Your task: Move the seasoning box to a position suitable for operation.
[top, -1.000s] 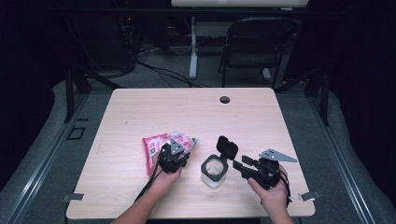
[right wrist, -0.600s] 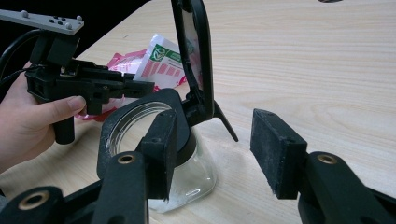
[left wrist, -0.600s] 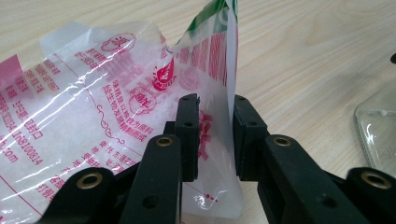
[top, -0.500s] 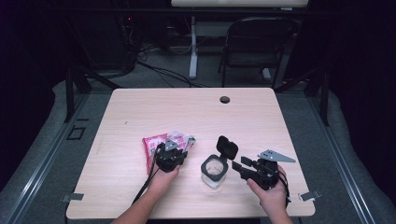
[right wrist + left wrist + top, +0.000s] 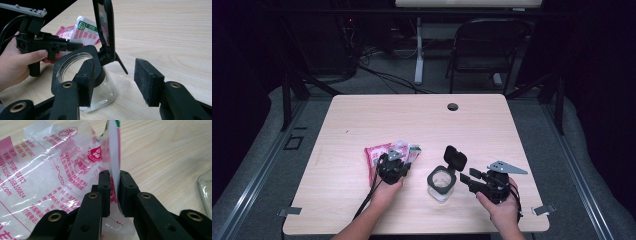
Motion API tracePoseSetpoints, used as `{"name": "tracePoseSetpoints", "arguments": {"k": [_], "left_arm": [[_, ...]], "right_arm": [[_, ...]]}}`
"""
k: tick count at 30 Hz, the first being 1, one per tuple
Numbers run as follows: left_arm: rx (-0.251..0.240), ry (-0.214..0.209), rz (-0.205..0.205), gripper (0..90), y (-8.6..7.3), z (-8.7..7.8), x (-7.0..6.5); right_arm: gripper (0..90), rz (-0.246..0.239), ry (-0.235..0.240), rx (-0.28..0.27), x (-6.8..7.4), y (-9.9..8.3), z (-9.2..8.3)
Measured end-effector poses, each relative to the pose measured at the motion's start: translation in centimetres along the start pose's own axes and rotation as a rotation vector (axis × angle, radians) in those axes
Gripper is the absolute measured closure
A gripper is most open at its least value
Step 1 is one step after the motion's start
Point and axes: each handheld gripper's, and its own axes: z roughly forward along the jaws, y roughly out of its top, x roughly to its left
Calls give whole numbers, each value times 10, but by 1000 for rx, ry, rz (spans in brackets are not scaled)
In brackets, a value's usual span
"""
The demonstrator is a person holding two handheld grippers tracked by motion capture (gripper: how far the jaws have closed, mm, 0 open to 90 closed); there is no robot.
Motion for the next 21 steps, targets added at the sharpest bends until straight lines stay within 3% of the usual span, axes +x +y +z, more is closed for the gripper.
{"name": "tracePoseSetpoints", "arguments": {"k": [21], "left_arm": [[37,-3,-12,898,4,1,3]], "right_arm": [[513,1,-1,6,-1,-1,0]]}}
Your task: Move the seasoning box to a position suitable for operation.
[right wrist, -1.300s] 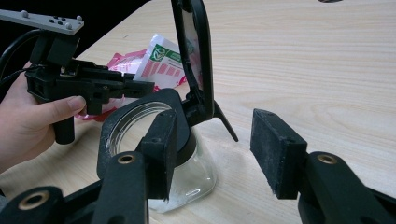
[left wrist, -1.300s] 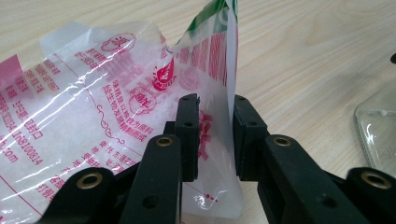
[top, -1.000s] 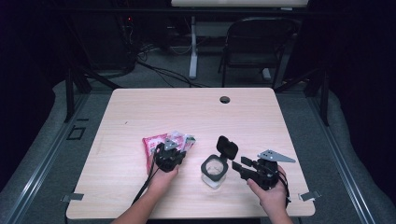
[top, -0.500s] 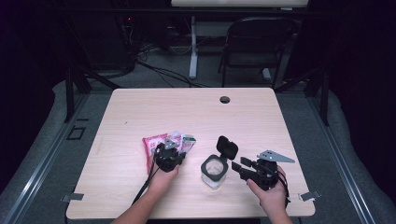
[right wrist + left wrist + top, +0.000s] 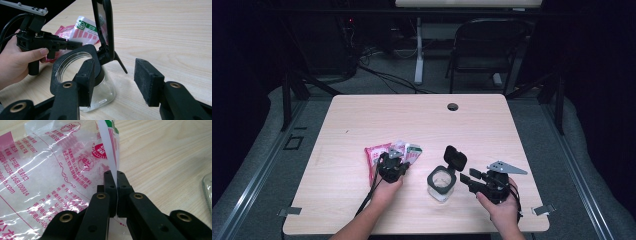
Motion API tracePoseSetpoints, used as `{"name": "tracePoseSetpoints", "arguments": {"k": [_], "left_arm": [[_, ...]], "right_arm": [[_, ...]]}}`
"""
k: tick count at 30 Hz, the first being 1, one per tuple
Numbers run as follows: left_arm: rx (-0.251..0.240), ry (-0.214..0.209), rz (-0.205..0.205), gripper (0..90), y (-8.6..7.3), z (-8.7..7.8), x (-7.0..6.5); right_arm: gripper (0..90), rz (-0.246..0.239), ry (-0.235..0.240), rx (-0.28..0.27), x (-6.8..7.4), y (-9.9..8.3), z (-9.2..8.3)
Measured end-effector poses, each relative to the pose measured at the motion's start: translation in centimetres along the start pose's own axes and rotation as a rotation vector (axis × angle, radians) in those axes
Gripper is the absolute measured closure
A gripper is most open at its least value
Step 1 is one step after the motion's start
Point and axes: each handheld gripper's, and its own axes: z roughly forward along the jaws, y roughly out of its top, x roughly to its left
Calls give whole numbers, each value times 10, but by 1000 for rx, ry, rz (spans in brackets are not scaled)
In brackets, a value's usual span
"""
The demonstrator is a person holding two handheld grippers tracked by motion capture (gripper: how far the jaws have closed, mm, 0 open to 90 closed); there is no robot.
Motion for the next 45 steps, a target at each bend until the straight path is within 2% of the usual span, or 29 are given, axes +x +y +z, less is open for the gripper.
{"name": "tracePoseSetpoints", "arguments": {"k": [4,7,22,29,35,45], "left_arm": [[-9,-4,3,900,3,-5,0],[-43,0,10,900,7,-13,1],[-165,30,23,900,16,-78,27],[-227,62,21,900,22,-108,39],[-246,91,31,900,29,-124,48],[-264,136,48,900,42,-140,57]], "right_arm": [[513,-1,-3,-1,-1,0,-1],[513,3,-4,-4,-2,0,-1],[513,2,-14,-13,-2,0,-3],[513,-1,-19,-16,-1,1,-3],[513,-2,-19,-17,-1,1,-3],[513,5,-22,-24,-3,1,-5]]}}
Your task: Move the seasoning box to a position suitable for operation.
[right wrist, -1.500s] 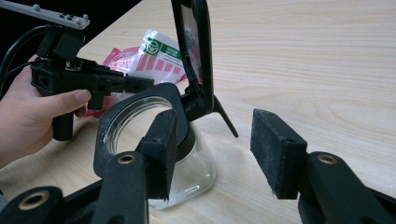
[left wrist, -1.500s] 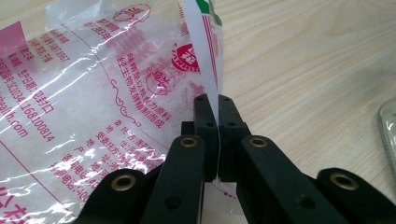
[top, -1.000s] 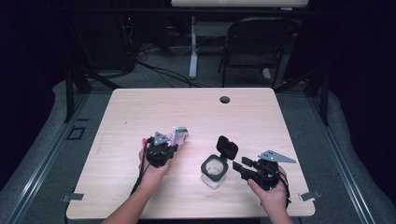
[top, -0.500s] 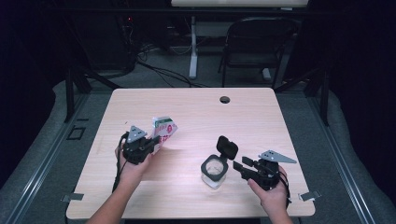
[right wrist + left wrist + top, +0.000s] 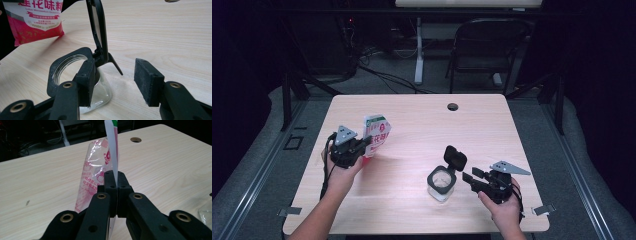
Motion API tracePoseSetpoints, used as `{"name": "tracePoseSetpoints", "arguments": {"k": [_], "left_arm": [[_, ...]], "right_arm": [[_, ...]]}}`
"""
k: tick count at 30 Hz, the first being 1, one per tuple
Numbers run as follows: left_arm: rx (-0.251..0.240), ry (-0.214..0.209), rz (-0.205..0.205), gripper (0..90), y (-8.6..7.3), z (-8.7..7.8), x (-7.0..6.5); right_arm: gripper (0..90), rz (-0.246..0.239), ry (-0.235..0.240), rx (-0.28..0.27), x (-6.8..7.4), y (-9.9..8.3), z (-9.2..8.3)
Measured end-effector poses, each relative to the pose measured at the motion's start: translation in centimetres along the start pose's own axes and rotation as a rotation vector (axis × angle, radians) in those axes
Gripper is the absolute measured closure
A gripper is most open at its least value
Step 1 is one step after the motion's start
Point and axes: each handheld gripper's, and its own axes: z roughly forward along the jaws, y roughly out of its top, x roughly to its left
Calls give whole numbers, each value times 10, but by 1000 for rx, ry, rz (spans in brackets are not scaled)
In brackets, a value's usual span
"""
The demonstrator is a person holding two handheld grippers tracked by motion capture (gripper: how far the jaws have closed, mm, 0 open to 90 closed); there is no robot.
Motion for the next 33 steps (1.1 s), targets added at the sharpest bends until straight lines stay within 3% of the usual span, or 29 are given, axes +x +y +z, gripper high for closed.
{"name": "tracePoseSetpoints", "arguments": {"k": [6,10,21,33], "left_arm": [[-12,6,21,900,12,-9,0],[-29,-19,25,900,17,-12,-5],[-51,-106,68,900,30,-3,-39],[-29,-211,125,900,31,8,-77]], "right_arm": [[513,0,0,-2,0,0,0],[513,1,-2,-3,0,0,0],[513,1,-3,-3,-2,0,-1],[513,7,-2,-14,-4,0,-4]]}}
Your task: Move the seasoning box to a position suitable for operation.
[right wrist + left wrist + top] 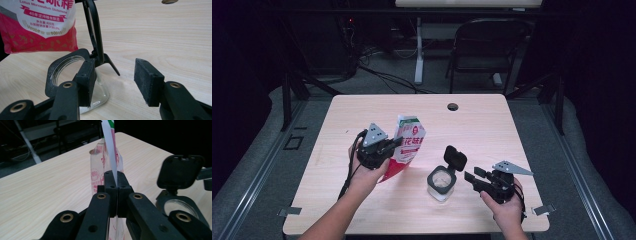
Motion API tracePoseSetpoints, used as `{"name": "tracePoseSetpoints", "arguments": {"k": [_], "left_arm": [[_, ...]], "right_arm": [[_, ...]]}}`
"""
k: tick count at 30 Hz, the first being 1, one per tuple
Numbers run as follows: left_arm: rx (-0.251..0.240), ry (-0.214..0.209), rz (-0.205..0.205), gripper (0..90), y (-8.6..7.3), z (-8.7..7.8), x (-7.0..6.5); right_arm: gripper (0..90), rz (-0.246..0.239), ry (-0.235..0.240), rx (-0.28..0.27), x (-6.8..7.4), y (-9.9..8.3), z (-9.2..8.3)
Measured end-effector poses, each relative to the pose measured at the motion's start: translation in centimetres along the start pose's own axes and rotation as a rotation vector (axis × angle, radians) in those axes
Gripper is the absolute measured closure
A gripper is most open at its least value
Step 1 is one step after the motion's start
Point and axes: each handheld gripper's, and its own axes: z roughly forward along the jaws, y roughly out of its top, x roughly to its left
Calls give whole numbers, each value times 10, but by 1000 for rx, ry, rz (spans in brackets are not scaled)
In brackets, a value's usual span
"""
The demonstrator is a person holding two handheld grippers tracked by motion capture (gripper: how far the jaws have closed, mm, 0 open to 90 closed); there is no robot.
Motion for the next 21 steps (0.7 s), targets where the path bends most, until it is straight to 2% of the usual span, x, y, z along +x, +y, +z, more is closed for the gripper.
{"name": "tracePoseSetpoints", "arguments": {"k": [4,8,13,15,21], "left_arm": [[15,-21,16,900,-3,2,-6],[12,-47,0,900,-11,2,-6],[16,-81,-15,900,-21,-7,-5],[12,-97,-17,900,-26,-10,-5],[4,-113,-25,900,-38,-16,-4]], "right_arm": [[513,-5,-5,0,0,0,-1],[513,-8,-2,-6,0,1,-2],[501,-21,0,-6,2,3,-4],[493,-39,1,-21,4,5,-5],[532,-155,48,-40,15,19,-11]]}}
